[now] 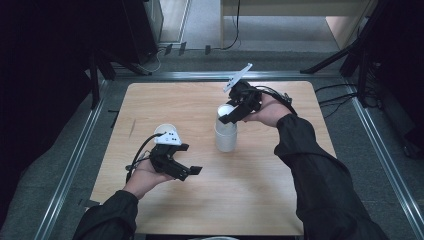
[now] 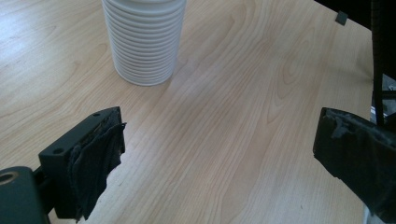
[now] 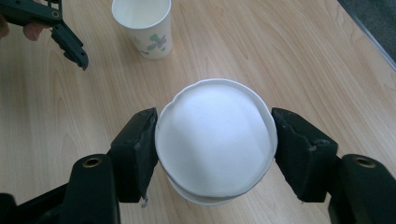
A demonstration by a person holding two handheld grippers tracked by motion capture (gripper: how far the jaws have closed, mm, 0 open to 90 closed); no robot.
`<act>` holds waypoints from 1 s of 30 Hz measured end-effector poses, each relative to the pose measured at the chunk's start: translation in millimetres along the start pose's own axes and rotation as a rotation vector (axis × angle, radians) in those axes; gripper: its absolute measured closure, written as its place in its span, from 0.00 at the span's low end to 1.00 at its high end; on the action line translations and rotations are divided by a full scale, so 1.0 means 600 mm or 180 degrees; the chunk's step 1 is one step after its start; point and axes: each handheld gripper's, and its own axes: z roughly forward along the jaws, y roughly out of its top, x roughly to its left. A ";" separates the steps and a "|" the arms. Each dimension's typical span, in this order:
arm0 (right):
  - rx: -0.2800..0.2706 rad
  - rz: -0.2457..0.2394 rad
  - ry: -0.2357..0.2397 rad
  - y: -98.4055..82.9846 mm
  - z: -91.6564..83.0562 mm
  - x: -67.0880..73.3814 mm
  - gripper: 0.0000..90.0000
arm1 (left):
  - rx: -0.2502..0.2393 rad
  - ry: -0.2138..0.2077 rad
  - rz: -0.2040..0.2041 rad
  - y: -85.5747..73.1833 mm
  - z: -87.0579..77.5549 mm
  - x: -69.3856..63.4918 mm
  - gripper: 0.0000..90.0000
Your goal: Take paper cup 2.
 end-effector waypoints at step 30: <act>-0.0091 -0.0058 -0.0001 0.034 -0.068 0.012 0.40 | -0.0069 0.0013 -0.0053 0.000 -0.004 0.005 0.02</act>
